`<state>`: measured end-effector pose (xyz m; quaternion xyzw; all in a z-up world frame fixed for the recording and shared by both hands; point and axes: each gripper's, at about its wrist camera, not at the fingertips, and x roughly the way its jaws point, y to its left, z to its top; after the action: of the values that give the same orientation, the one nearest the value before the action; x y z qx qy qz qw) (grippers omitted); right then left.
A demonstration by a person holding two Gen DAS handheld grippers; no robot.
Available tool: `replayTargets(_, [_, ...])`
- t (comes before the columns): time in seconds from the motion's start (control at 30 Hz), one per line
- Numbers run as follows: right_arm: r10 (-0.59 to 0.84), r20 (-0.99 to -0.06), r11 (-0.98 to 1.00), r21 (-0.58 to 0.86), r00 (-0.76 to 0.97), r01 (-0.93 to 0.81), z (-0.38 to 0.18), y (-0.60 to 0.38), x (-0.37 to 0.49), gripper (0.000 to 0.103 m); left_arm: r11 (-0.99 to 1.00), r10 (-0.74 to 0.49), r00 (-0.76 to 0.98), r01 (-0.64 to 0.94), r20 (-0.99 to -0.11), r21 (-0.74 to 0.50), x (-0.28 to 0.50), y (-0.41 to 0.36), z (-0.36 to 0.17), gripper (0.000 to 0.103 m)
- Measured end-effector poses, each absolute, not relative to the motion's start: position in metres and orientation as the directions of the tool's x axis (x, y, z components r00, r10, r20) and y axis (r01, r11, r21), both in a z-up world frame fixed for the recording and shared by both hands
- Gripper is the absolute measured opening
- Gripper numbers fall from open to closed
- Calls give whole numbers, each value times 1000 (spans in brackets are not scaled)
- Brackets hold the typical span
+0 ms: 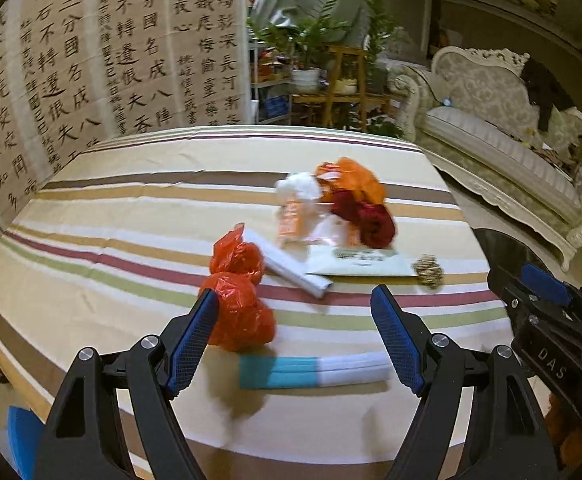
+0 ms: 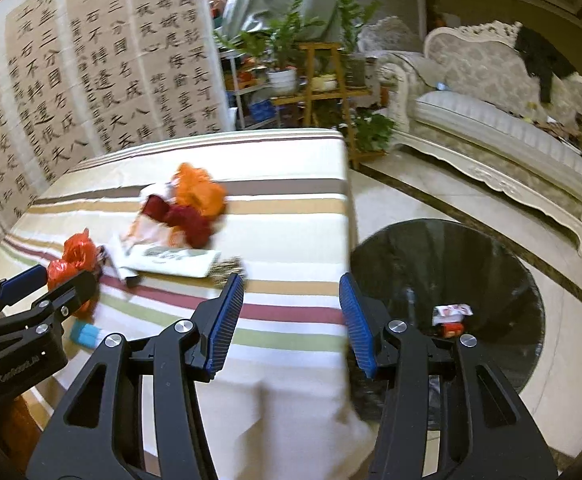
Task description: Collect trash
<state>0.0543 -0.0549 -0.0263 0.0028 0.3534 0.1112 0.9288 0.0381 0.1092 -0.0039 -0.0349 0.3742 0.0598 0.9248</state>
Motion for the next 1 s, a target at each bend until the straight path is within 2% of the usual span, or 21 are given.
replayTargets(0.47, [210, -671, 972, 68, 711, -223, -31, -34, 45, 49, 987, 89, 722, -158, -686, -39, 41, 125, -3, 76])
replayTargets(1.0, [188, -685, 981, 91, 704, -174, -38, -58, 54, 49, 996, 40, 725, -88, -687, -34, 58, 90, -2, 76])
